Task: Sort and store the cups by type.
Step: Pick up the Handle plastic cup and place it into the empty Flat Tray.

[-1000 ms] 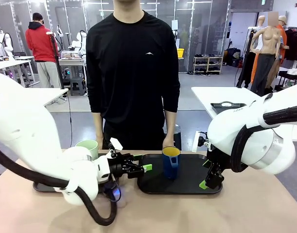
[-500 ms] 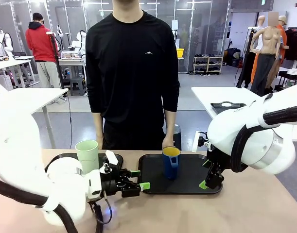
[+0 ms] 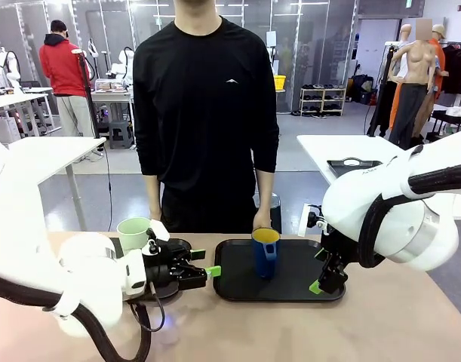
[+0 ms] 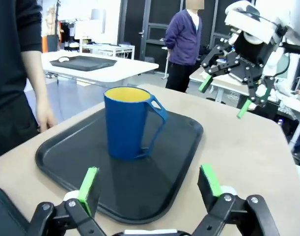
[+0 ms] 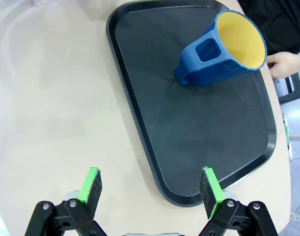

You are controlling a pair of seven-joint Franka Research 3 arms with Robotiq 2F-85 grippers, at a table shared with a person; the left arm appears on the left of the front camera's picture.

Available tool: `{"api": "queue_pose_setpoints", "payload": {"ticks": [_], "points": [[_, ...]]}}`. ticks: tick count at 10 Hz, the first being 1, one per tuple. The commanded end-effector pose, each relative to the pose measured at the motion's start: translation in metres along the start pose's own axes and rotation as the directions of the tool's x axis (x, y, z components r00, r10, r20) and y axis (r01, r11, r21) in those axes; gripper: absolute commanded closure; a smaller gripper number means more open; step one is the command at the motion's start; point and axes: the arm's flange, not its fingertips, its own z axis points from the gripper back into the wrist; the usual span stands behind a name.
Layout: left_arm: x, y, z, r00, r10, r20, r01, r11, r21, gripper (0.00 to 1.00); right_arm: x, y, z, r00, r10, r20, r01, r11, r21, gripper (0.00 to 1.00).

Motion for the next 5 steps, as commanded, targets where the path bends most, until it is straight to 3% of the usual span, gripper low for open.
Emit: {"api": "queue_pose_setpoints", "payload": {"ticks": [1,5], "points": [[-0.0049,-0.0035,-0.002,1.0,-0.008,-0.012,0.008,1.0,-0.009,0.0,-0.0013,-0.0003,-0.0032,1.0,0.006,0.021,-0.006,1.0,-0.01,0.0],[-0.0049,-0.0035,-0.002,1.0,-0.008,-0.012,0.008,1.0,-0.009,0.0,-0.0013,-0.0003,-0.0032,1.0,0.006,0.021,-0.006,1.0,-0.01,0.0]]}}
